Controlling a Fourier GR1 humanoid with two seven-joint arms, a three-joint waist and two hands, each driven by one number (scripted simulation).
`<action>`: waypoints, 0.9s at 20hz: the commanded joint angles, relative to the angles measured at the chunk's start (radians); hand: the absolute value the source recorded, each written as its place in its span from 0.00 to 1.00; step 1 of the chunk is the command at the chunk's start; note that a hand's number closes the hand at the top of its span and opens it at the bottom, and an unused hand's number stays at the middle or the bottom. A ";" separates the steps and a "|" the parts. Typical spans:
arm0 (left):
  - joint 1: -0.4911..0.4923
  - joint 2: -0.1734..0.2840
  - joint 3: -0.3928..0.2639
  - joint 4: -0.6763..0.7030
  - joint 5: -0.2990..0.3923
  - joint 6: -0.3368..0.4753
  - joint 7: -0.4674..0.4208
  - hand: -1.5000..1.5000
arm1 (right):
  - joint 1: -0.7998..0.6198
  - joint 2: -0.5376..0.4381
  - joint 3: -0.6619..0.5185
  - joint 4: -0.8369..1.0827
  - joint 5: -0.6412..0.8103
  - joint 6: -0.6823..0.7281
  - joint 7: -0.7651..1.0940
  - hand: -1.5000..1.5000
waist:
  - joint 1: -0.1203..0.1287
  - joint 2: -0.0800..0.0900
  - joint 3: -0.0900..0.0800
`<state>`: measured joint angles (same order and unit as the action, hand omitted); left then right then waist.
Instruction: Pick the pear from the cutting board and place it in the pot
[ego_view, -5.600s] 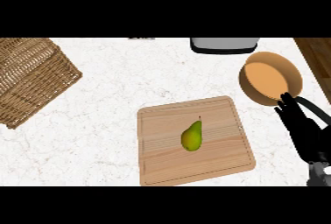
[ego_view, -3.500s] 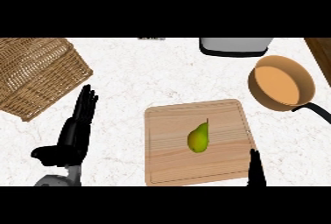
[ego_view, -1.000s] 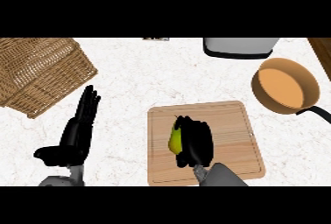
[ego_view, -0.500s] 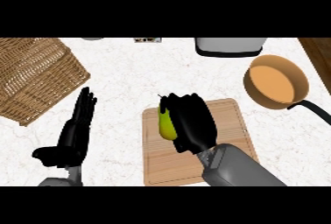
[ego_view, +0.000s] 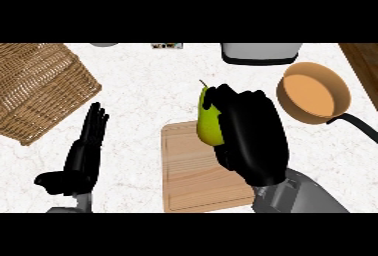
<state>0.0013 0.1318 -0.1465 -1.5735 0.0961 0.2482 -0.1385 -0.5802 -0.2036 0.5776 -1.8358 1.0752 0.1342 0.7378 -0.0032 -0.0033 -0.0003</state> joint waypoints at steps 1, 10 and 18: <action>0.029 -0.004 -0.003 -0.013 -0.011 -0.010 -0.018 0.50 | -0.008 0.001 -0.076 -0.098 0.039 0.089 0.057 1.00 | 0.002 0.001 0.000; 0.015 -0.013 -0.002 -0.071 -0.028 -0.006 0.048 0.50 | 0.010 -0.127 -0.385 0.057 -0.057 0.044 -0.142 1.00 | 0.006 0.003 0.001; 0.038 -0.057 -0.016 -0.037 -0.050 0.004 0.014 0.50 | -0.045 -0.231 -0.587 0.327 -0.119 -0.051 -0.367 1.00 | 0.011 0.005 0.001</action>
<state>0.0168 0.1096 -0.1366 -1.5927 0.0717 0.2223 -0.1302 -0.5991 -0.3823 0.0845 -1.6172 0.9936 0.1039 0.4684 0.0053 0.0011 0.0002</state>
